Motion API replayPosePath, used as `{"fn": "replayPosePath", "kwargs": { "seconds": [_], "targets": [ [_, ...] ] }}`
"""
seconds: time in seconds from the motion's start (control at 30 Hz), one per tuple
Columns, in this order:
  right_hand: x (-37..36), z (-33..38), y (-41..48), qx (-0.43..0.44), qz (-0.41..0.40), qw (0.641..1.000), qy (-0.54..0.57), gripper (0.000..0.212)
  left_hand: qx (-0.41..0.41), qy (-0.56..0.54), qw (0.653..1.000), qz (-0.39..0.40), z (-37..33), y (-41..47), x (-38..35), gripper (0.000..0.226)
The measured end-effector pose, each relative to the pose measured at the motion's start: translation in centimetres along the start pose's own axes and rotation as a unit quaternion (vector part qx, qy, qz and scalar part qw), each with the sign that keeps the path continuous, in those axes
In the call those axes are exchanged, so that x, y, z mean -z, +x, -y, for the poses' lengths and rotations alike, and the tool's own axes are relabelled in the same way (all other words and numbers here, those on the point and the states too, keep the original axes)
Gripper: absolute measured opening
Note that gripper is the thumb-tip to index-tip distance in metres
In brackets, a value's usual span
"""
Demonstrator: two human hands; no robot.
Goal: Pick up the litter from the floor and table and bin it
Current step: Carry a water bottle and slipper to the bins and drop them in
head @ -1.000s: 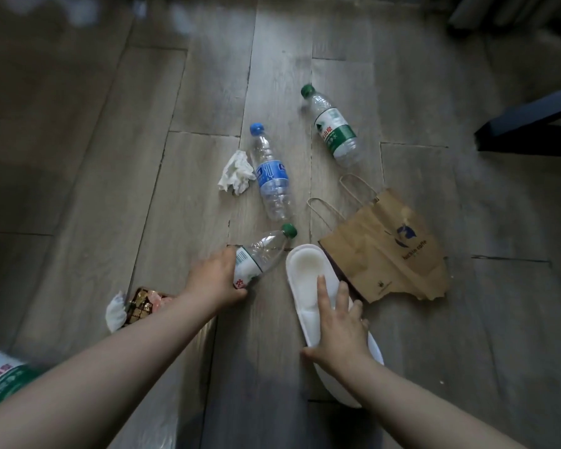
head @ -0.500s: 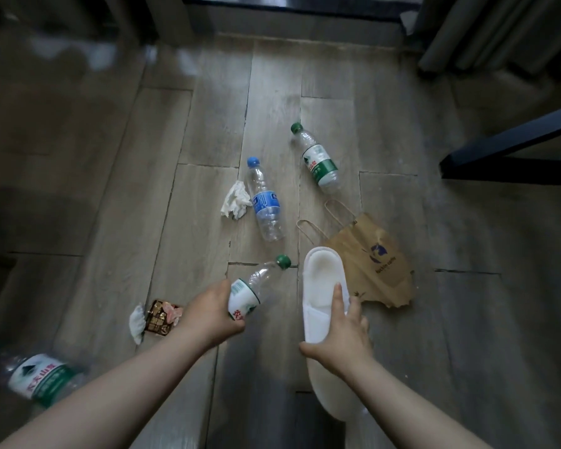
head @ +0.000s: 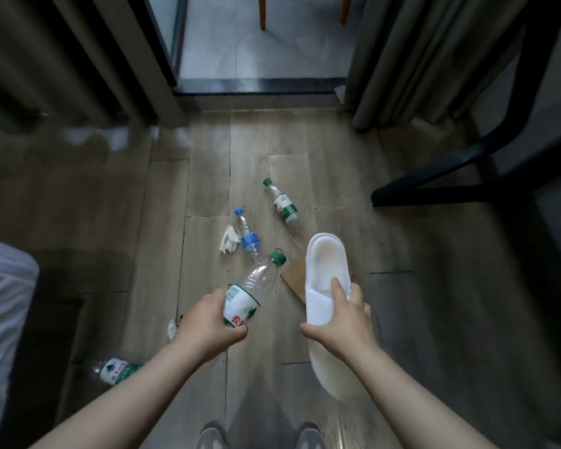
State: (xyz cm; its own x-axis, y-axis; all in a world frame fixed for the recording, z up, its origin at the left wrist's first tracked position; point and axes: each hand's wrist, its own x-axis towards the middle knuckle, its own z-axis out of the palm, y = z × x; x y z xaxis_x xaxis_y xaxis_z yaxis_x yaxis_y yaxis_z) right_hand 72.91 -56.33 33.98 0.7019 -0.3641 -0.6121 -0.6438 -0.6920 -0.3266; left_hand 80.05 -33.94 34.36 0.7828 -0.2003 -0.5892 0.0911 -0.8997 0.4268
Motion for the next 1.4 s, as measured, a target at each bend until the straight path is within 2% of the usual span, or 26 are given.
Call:
{"fn": "replayPosePath", "kwargs": {
  "seconds": [0.2,0.47,0.57,0.73,0.87,1.0,1.13,1.4],
  "targets": [
    [12.5,1.6,-10.0,0.000,-0.051,0.998,0.032,0.098,-0.049,0.023,0.998,-0.015,-9.5,-8.1,8.3,0.032],
    [28.6,3.7,-22.6,0.051,-0.174,0.978,0.098,0.091,-0.132,-0.068,0.986,-0.077,-22.6,-18.5,18.9,0.036],
    [34.1,3.5,-27.4,0.076,-0.237,0.957,0.151,0.087,-0.194,-0.091,0.969,-0.126,-27.8,-23.1,21.9,0.036],
    [41.3,1.2,-35.4,0.087,-0.355,0.900,0.237,0.082,-0.294,-0.147,0.935,-0.133,-35.2,-30.6,25.4,0.039],
    [46.5,-1.2,-41.2,0.104,-0.436,0.855,0.261,0.079,-0.360,-0.199,0.899,-0.149,-40.6,-35.9,27.7,0.034],
    [49.6,-3.0,-46.9,0.116,-0.515,0.810,0.255,0.077,-0.421,-0.220,0.868,-0.145,-44.6,-40.3,28.4,0.034],
    [50.4,-3.9,-52.1,0.090,-0.580,0.773,0.239,0.072,-0.476,-0.215,0.844,-0.116,-46.6,-43.5,28.4,0.036],
    [45.2,-3.4,-62.3,-0.019,-0.672,0.716,0.191,0.070,-0.580,-0.189,0.792,-0.024,-46.7,-49.4,27.9,0.036]
  ]
}}
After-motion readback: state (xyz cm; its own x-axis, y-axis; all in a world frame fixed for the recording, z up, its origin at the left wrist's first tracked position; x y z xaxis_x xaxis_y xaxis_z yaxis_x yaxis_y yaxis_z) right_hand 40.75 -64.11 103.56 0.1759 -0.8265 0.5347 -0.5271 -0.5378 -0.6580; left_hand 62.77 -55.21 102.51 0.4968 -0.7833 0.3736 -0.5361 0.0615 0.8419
